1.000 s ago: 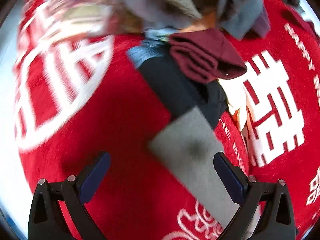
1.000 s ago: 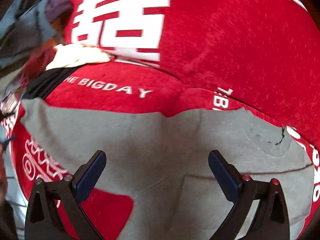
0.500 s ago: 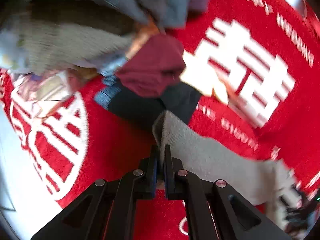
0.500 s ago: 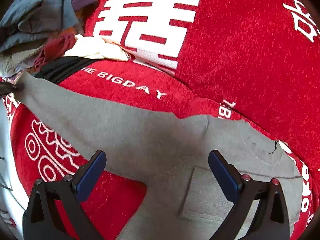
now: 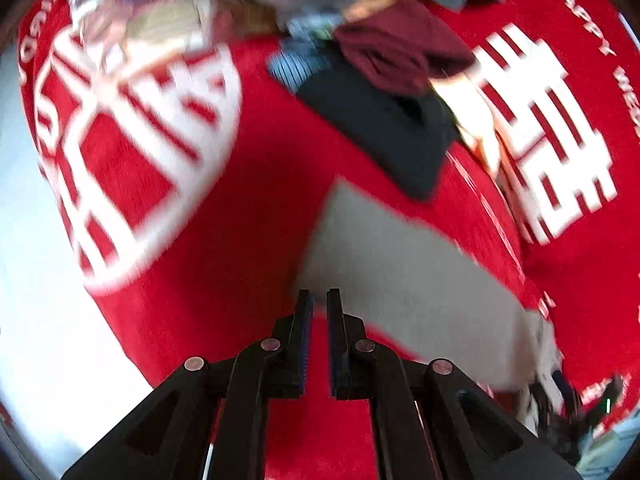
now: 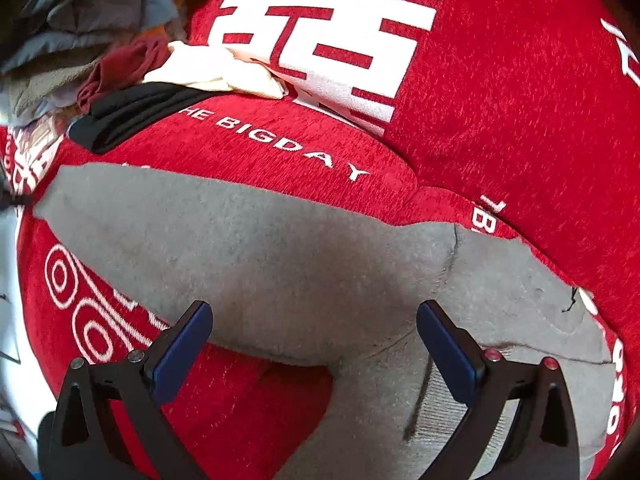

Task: Fold small clothes

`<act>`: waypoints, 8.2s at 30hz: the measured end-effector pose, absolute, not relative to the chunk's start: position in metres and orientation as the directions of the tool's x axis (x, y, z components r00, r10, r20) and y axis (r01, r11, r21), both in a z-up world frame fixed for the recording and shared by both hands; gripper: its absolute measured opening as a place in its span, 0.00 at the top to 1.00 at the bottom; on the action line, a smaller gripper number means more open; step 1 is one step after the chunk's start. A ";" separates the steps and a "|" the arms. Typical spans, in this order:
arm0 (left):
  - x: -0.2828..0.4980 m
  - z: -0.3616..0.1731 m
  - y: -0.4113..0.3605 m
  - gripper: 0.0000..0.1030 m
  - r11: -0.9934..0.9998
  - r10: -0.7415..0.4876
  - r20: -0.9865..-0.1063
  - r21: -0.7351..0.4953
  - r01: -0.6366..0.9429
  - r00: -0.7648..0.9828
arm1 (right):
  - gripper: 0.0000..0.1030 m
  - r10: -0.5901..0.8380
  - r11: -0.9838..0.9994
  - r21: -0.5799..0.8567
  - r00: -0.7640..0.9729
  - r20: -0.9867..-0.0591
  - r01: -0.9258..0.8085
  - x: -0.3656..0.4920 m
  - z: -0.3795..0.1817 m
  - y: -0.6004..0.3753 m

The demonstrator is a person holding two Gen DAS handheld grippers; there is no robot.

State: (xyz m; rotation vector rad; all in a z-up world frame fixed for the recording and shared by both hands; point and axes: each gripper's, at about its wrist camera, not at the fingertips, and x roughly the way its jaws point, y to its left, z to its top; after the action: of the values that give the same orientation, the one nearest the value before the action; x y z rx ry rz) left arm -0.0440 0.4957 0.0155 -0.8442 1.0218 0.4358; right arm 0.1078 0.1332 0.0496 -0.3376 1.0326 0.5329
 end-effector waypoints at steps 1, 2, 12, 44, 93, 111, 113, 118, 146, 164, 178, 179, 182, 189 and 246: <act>-0.049 0.014 0.484 0.95 0.617 -0.076 -0.866 -0.430 -0.659 0.494 | 0.01 0.259 0.830 -0.009 0.400 -0.879 -0.558 0.111 0.048 0.134; -0.052 0.014 0.471 0.95 0.616 -0.083 -0.860 -0.441 -0.653 0.503 | 0.01 0.254 0.837 -0.008 0.402 -0.880 -0.547 0.113 0.047 0.136; -0.029 0.040 0.391 0.97 0.749 0.078 -0.857 -0.286 -0.597 0.509 | 0.02 0.277 0.807 0.072 0.267 -0.923 -0.586 0.110 0.021 0.184; 0.015 0.002 0.447 0.90 0.486 0.142 -0.797 -0.460 -0.743 0.587 | 0.02 0.224 0.913 0.045 0.405 -0.886 -0.405 0.128 0.048 0.065; 0.220 0.038 -0.211 0.83 1.000 -0.006 -0.921 0.003 0.021 0.390 | 0.02 0.096 0.982 0.168 0.534 -0.840 0.087 0.074 0.055 -0.401; 0.170 0.068 -0.006 0.19 0.968 0.051 -0.891 -0.068 -0.243 0.452 | 0.02 0.279 0.955 0.290 0.518 -0.809 -0.062 0.138 0.078 -0.291; 0.168 0.046 0.005 0.19 0.963 0.001 -0.917 -0.106 -0.246 0.399 | 0.02 0.243 0.970 0.223 0.492 -0.836 -0.101 0.156 0.070 -0.251; 0.154 0.029 0.026 0.14 0.977 0.052 -0.903 -0.042 -0.207 0.427 | 0.08 -0.090 0.993 -0.116 0.418 -0.904 -0.037 0.180 0.025 -0.231; 0.092 0.083 0.002 0.11 0.997 0.001 -0.857 -0.037 -0.062 0.515 | 0.07 0.103 0.993 0.114 0.507 -0.856 -0.008 0.135 0.081 -0.297; 0.105 0.072 -0.021 0.00 0.997 0.002 -0.883 -0.035 -0.068 0.470 | 0.02 0.114 0.991 0.066 0.462 -0.880 -0.120 0.160 0.067 -0.234; 0.056 0.058 -0.014 0.00 0.993 -0.005 -0.907 -0.053 -0.102 0.420 | 0.02 0.114 0.993 0.098 0.337 -0.934 -0.064 0.096 0.044 -0.224; 0.058 0.051 -0.019 0.00 0.995 0.003 -0.921 -0.036 -0.092 0.391 | 0.02 0.080 0.996 0.062 0.315 -0.946 -0.067 0.095 0.037 -0.220; 0.047 0.040 -0.022 0.00 0.995 0.019 -0.920 -0.020 -0.096 0.391 | 0.02 -0.005 0.988 -0.062 0.361 -0.932 -0.145 0.068 0.040 -0.205; -0.021 0.044 -0.005 0.00 0.997 -0.019 -0.918 -0.046 -0.059 0.395 | 0.01 0.068 0.968 -0.030 0.377 -0.924 -0.249 -0.027 0.048 -0.221; -0.115 0.041 0.047 0.00 0.978 0.002 -0.933 -0.072 -0.193 0.360 | 0.01 0.004 0.979 -0.084 0.428 -0.904 -0.186 -0.144 0.049 -0.313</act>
State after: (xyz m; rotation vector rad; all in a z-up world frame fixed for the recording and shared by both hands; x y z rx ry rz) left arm -0.1146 0.0467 0.0411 -0.1807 1.1982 0.1268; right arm -0.1442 -0.3133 0.0490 -0.1806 1.1241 0.1194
